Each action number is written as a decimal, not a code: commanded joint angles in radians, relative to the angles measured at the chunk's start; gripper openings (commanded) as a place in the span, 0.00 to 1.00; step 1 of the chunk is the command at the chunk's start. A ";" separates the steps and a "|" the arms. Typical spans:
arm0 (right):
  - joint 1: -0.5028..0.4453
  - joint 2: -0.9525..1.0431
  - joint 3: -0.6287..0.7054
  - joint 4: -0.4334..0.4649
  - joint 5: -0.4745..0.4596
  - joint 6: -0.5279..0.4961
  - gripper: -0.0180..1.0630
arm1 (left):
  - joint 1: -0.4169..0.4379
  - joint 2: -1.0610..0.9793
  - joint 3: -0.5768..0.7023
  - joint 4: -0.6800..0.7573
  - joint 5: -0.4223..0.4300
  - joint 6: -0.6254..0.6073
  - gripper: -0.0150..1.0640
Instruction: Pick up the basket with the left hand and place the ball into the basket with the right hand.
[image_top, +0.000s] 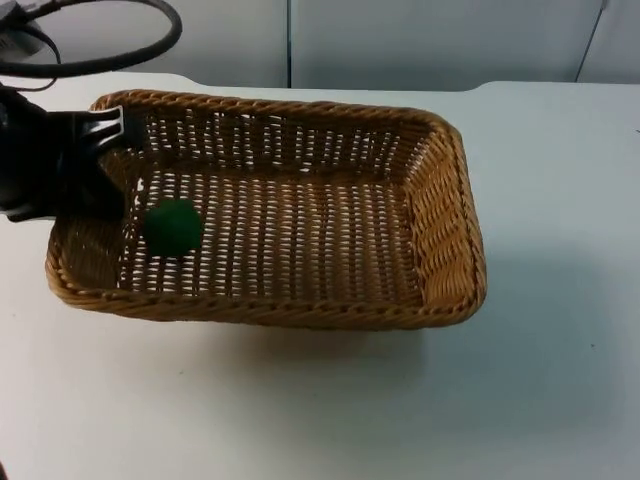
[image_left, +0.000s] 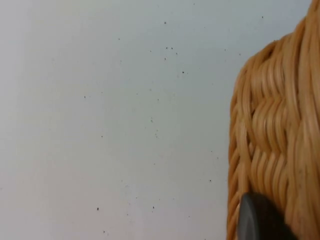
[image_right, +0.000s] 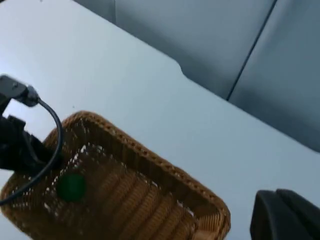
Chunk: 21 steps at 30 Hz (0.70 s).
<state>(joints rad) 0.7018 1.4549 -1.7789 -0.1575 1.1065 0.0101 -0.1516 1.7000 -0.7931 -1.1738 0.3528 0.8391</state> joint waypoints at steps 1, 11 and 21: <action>0.005 -0.006 -0.004 -0.001 0.067 0.021 0.02 | -0.002 -0.011 -0.008 -0.020 0.009 0.026 0.01; 0.022 -0.007 -0.004 0.084 0.084 0.021 0.01 | -0.002 0.087 -0.010 -0.020 0.009 0.022 0.01; 0.108 -0.007 -0.004 0.027 0.078 0.021 0.01 | -0.002 0.136 -0.010 -0.022 -0.019 0.022 0.45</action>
<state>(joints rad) 0.8018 1.4547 -1.7789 -0.1131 1.1959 0.0264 -0.1516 1.8386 -0.7948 -1.1838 0.3378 0.8606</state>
